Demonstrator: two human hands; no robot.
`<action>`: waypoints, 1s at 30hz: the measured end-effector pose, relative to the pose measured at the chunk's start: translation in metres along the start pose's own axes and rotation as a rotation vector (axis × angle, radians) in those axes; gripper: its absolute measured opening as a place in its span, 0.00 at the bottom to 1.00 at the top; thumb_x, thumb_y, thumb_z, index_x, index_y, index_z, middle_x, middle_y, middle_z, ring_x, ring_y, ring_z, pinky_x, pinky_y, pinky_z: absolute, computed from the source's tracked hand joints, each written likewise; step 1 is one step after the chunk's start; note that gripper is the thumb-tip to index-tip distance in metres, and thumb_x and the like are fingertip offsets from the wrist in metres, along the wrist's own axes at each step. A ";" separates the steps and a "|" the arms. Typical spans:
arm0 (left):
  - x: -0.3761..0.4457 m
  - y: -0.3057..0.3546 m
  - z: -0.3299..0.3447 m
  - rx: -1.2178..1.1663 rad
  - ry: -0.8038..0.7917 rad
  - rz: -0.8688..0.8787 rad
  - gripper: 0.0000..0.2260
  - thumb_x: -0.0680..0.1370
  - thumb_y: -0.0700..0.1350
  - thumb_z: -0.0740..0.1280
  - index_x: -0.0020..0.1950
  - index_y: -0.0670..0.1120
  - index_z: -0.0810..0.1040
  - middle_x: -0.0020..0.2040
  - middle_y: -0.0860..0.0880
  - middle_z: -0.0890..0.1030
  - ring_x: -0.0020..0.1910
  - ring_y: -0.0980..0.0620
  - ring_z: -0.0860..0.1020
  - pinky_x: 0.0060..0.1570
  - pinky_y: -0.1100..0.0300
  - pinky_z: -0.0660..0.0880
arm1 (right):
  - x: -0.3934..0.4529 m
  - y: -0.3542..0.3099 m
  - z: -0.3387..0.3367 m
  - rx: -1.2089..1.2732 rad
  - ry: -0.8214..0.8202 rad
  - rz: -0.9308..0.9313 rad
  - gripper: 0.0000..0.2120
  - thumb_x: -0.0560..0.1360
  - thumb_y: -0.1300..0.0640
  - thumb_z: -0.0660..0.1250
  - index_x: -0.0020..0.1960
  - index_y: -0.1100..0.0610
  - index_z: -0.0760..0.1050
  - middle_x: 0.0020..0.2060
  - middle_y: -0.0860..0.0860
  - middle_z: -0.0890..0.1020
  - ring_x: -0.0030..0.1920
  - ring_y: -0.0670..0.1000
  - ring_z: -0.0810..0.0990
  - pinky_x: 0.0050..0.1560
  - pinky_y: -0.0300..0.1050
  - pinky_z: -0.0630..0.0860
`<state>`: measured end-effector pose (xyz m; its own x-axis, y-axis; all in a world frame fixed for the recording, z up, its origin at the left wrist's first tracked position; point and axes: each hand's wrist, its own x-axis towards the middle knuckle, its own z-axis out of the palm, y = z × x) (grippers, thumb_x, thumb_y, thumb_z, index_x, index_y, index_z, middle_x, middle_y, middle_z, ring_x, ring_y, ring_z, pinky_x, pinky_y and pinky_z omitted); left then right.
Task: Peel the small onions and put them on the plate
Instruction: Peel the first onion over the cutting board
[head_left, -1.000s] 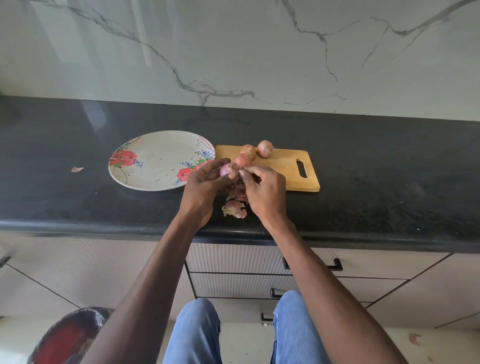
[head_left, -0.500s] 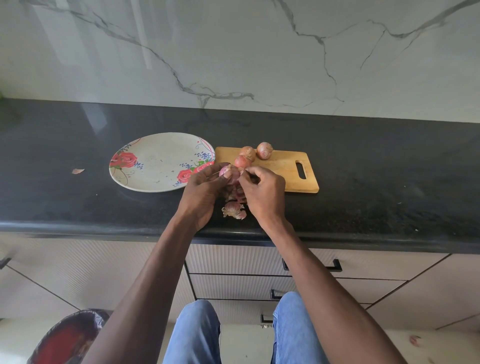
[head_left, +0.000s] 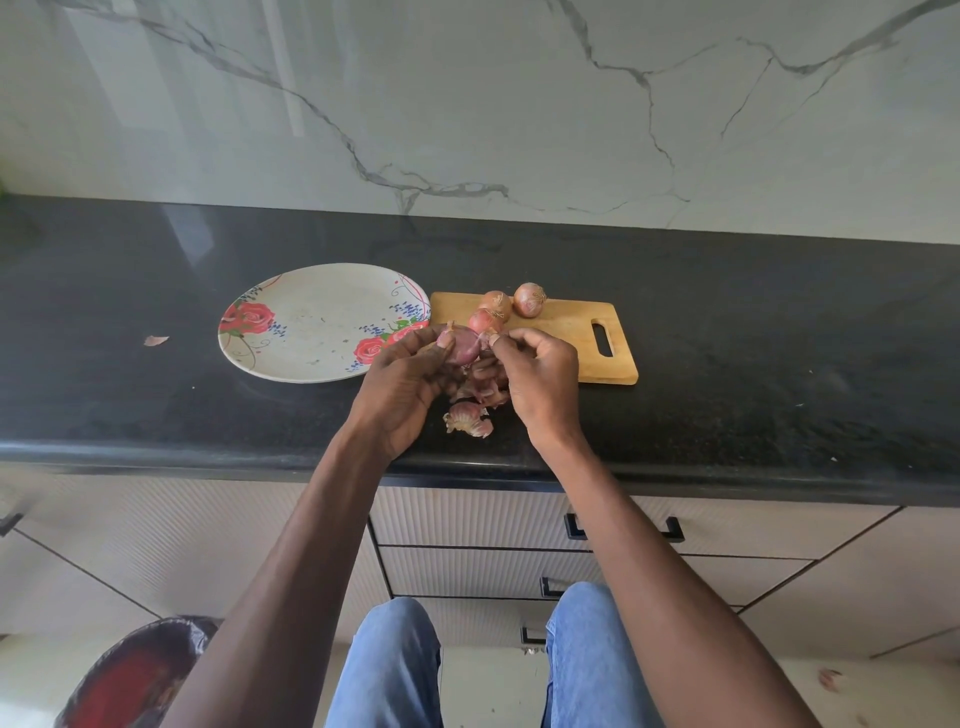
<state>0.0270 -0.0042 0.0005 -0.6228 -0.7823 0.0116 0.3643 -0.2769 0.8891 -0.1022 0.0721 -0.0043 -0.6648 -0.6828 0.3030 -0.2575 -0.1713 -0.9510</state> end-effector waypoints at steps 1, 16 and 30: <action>0.001 0.000 -0.001 -0.018 0.013 -0.007 0.06 0.83 0.39 0.63 0.56 0.40 0.78 0.43 0.45 0.83 0.36 0.53 0.78 0.34 0.63 0.76 | 0.001 -0.001 -0.001 0.038 0.000 0.038 0.09 0.76 0.58 0.72 0.39 0.61 0.82 0.32 0.55 0.85 0.36 0.56 0.86 0.43 0.56 0.83; 0.001 0.000 -0.002 -0.102 0.135 0.013 0.15 0.77 0.38 0.70 0.62 0.36 0.74 0.47 0.39 0.83 0.41 0.46 0.83 0.42 0.58 0.82 | -0.003 0.000 0.004 -0.337 0.038 -0.324 0.08 0.74 0.57 0.74 0.50 0.61 0.86 0.45 0.51 0.87 0.46 0.44 0.83 0.48 0.41 0.81; -0.007 0.000 0.009 0.147 0.028 0.091 0.17 0.70 0.43 0.75 0.59 0.47 0.82 0.55 0.42 0.86 0.54 0.42 0.84 0.59 0.42 0.79 | -0.004 -0.006 0.005 -0.151 0.031 -0.139 0.07 0.74 0.55 0.76 0.44 0.60 0.86 0.33 0.48 0.85 0.35 0.49 0.84 0.33 0.43 0.80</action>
<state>0.0246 0.0063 0.0043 -0.5716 -0.8162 0.0840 0.3121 -0.1217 0.9422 -0.0949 0.0726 -0.0004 -0.6365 -0.6373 0.4345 -0.4486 -0.1524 -0.8806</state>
